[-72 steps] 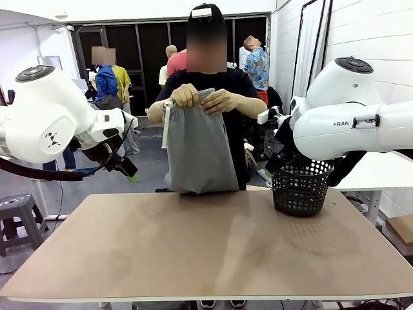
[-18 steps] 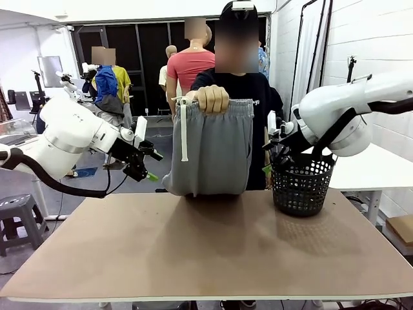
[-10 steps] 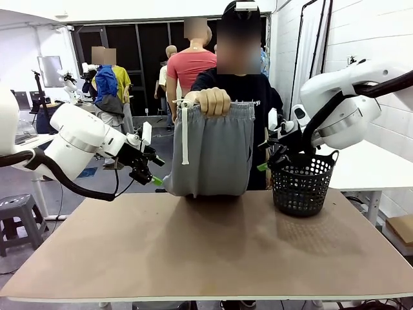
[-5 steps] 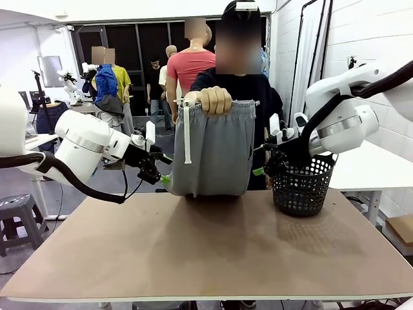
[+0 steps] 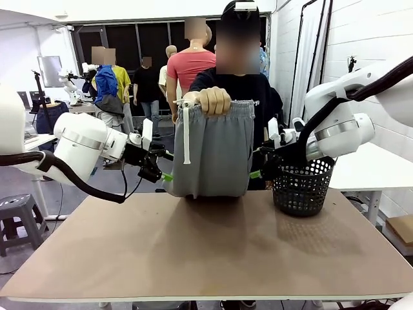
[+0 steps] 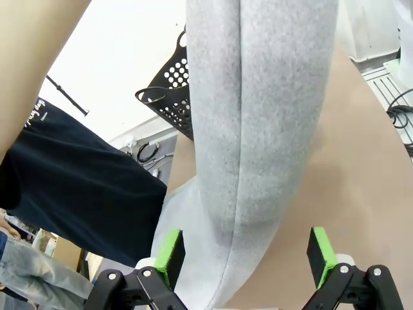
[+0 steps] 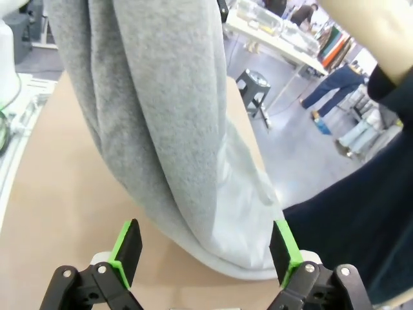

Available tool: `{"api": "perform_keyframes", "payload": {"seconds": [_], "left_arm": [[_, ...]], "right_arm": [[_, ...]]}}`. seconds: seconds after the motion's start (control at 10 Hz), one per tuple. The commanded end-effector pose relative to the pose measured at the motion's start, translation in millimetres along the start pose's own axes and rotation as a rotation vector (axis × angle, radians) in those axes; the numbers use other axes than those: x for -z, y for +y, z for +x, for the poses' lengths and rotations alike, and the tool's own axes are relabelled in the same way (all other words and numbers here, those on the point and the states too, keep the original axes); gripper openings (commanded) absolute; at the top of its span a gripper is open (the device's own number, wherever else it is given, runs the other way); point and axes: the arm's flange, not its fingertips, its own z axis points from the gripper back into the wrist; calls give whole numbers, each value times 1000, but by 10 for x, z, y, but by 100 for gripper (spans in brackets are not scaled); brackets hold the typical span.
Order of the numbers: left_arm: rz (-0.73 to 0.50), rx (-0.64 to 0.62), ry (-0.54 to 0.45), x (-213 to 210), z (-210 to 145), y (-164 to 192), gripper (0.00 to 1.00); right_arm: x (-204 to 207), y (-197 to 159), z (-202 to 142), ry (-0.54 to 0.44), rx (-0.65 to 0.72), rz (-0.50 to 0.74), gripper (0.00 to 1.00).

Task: Fold the training pants.
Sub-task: Grab both ends of the Training pants handed by a person.

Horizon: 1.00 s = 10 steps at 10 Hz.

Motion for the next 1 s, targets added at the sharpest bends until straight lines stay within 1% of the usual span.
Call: {"api": "perform_keyframes", "payload": {"seconds": [0.0,0.2,0.3,0.5,0.7,0.9], "left_arm": [[35,11,-45,2,45,-35,100],[107,-6,-64,-14,101,-44,100],[113,0,-82,-10,135,-59,100],[73,-3,-127,25,205,-103,100],[74,-17,-144,39,277,-126,100],[94,-94,-160,69,347,-130,100]], "right_arm": [[94,13,-59,-47,-18,13,100],[137,40,-21,-95,-21,28,100],[160,51,13,-131,-27,34,100],[176,78,115,-182,-45,43,100],[188,88,264,-237,-49,78,100],[144,60,407,-300,1,111,100]]}}
